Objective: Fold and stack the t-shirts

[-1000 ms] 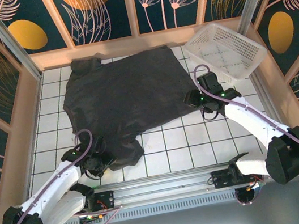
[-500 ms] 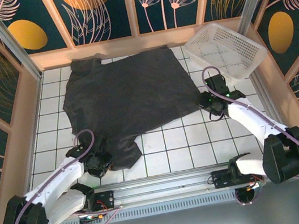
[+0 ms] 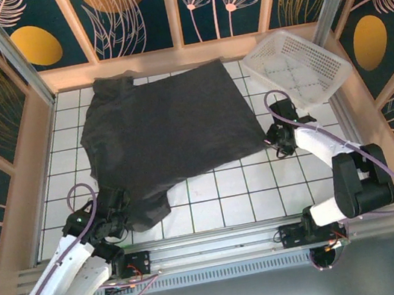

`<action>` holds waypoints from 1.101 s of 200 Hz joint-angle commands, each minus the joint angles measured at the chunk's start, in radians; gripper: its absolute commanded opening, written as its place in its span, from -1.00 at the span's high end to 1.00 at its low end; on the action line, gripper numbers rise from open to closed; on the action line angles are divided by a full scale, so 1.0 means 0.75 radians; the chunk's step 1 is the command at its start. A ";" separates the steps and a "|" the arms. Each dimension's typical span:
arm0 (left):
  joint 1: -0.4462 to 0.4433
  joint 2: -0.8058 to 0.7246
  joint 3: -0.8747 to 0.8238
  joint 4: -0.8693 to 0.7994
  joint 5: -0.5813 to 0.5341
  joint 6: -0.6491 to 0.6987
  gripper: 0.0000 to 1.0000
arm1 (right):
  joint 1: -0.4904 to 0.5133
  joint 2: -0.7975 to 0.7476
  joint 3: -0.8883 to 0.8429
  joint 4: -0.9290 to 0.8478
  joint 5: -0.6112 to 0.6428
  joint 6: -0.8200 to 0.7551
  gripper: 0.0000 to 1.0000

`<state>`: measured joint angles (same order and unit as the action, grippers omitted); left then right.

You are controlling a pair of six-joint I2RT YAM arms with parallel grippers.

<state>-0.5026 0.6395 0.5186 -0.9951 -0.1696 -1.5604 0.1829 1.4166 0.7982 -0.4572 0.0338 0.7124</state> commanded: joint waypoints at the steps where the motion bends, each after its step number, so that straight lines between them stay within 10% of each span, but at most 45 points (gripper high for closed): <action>1: -0.001 0.010 0.035 -0.076 -0.054 -0.047 1.00 | -0.004 0.065 0.066 0.053 0.053 -0.042 0.11; 119: -0.001 0.019 -0.047 0.038 0.011 -0.020 1.00 | 0.024 0.238 0.048 0.092 -0.016 0.046 0.30; 194: -0.001 0.070 -0.129 0.204 0.076 0.032 1.00 | 0.043 0.162 0.004 0.001 0.082 0.130 1.00; 220: -0.001 0.091 -0.128 0.196 0.091 0.071 0.21 | 0.019 0.084 -0.015 -0.034 0.141 0.091 1.00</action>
<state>-0.5026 0.6979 0.4274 -0.8707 -0.1230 -1.5478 0.2096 1.5467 0.8082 -0.4156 0.0666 0.7898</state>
